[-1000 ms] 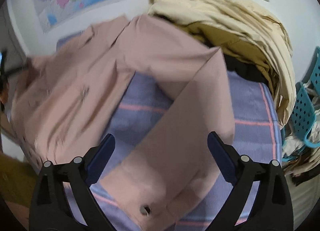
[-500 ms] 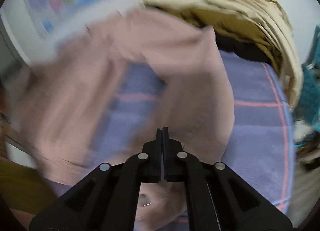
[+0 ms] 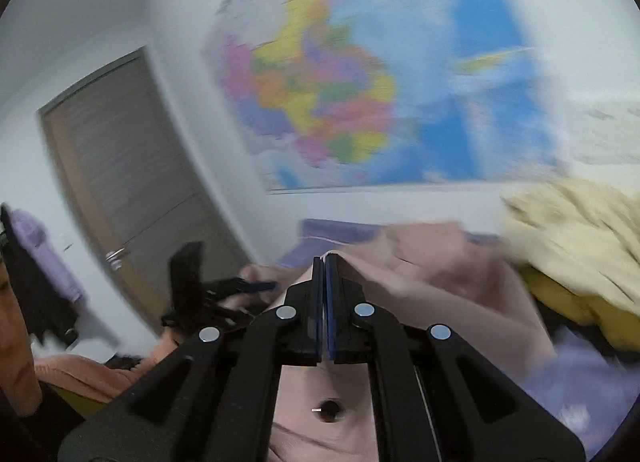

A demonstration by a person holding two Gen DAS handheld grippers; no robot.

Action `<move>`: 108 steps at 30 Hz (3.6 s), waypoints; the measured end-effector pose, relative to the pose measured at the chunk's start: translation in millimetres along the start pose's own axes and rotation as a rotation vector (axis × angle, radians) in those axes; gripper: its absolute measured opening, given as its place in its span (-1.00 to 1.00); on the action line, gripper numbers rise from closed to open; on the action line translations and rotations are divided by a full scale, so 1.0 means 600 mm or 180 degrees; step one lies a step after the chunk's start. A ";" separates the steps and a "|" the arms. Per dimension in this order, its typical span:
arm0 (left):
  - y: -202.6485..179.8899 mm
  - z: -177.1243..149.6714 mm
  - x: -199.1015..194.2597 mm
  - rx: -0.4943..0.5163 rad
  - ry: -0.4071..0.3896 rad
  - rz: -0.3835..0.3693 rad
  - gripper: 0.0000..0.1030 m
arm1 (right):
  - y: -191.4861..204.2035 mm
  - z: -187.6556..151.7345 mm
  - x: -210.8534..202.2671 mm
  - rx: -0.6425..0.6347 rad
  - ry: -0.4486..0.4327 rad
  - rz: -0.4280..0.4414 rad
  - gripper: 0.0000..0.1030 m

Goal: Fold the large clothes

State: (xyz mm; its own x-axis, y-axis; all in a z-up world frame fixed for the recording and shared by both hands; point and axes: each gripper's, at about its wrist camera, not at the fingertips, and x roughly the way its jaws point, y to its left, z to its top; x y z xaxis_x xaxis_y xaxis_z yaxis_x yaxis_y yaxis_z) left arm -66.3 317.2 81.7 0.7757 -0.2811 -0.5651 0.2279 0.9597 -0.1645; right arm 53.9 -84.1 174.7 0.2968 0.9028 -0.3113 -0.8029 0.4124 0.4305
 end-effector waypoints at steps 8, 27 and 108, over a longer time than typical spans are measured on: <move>0.091 -0.017 -0.040 -0.0489 -0.0156 -0.0095 0.32 | 0.000 0.009 0.302 0.0086 0.0854 0.0347 -0.97; 0.088 -0.065 0.111 -0.0150 0.0769 -0.0013 0.66 | -0.166 -0.049 0.204 0.0141 0.0669 -0.0969 0.19; 0.193 -0.010 0.008 -0.0171 0.0451 0.1473 0.22 | -0.122 -0.144 0.427 -0.0685 0.1420 -0.0964 0.01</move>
State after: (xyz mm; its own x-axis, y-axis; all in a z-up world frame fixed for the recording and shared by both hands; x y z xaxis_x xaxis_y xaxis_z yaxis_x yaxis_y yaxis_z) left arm -39.9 427.1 54.9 0.6998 0.1744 -0.6927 -0.1556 0.9837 0.0905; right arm 143.8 106.2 -9.8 0.3205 0.5902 -0.7409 -0.8170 0.5680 0.0991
